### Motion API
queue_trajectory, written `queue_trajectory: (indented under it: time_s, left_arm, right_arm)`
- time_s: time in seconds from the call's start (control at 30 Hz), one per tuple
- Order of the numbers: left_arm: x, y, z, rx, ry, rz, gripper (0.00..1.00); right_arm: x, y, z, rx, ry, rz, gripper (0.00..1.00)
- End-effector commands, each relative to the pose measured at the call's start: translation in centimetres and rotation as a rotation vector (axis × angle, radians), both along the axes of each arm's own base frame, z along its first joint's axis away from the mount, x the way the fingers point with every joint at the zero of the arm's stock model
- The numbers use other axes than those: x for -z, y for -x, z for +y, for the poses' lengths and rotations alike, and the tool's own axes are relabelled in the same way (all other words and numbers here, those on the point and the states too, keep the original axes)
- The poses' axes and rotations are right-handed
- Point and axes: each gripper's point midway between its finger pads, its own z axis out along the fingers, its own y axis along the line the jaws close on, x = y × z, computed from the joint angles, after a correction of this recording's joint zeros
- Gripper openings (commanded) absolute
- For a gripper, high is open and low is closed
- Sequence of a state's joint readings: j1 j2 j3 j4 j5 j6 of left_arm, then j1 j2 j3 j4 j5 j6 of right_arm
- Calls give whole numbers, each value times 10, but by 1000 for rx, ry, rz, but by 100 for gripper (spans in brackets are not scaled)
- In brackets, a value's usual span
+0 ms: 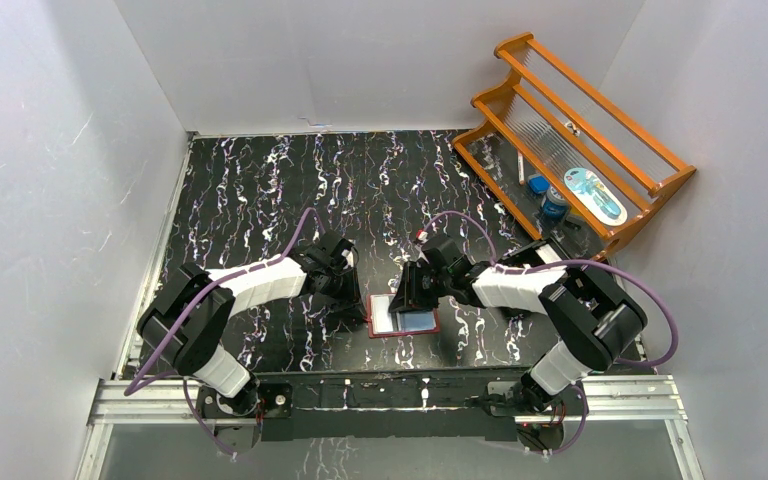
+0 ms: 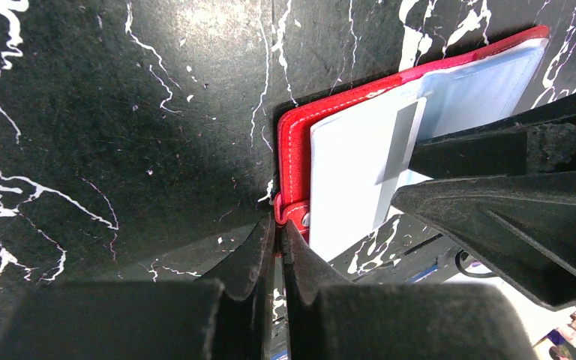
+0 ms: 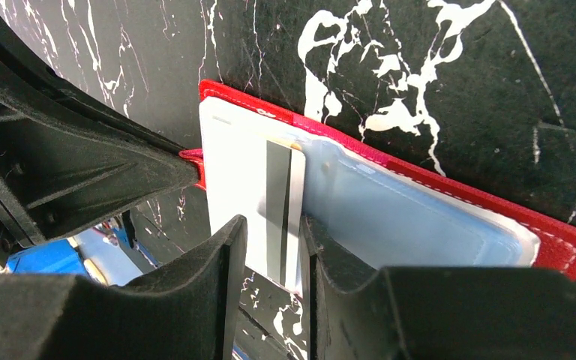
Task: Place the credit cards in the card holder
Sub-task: Adjust the credit card in the card slot, then pick up the credit card from the card box.
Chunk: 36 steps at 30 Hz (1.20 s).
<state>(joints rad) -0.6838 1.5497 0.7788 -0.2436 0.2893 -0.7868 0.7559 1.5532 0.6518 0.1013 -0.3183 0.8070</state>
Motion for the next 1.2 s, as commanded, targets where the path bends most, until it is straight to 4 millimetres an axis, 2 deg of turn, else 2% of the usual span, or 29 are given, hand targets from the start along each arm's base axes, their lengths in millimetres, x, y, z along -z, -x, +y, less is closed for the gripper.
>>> queue_trajectory:
  time_s: [0.0, 0.23, 0.33, 0.57, 0.77, 0.83, 0.87, 0.93, 0.97, 1.0, 1.1, 1.17]
  left_arm:
    - [-8, 2, -3, 1, 25, 3, 3]
    - [-9, 2, -3, 0, 26, 0, 3]
    - [-10, 3, -2, 3, 27, -6, 5]
    - [-15, 1, 1, 8, 18, -33, 8]
    - [-24, -2, -2, 35, 32, -61, 12]
    - [-26, -3, -3, 45, 34, -64, 16]
    - [-26, -3, -3, 49, 32, -64, 19]
    - [-28, -3, -3, 59, 30, -69, 25]
    - [-31, -4, -3, 64, 32, -77, 27]
    - [-33, -5, -3, 71, 33, -84, 28]
    - [-44, -7, -3, 89, 38, -114, 33]
    - [-53, -8, -3, 102, 47, -138, 35]
  right_arm:
    - [-8, -1, 11, -12, -15, -12, 40]
    - [-13, 0, 11, -13, -11, -18, 40]
    - [-19, -8, 5, 27, 35, -33, 40]
    - [-46, -31, -13, 134, 131, -91, 40]
    - [-78, -56, -37, 251, 184, -160, 40]
    - [-90, -64, -46, 292, 212, -177, 40]
    - [-90, -71, -65, 49, 353, -382, 40]
    - [-101, -80, -78, 72, 414, -420, 40]
    - [-107, -84, -83, 60, 438, -450, 60]
    - [-115, -89, -87, 53, 460, -484, 52]
    - [-132, -103, -114, 64, 598, -559, 51]
    - [-138, -110, -139, 77, 717, -580, 51]
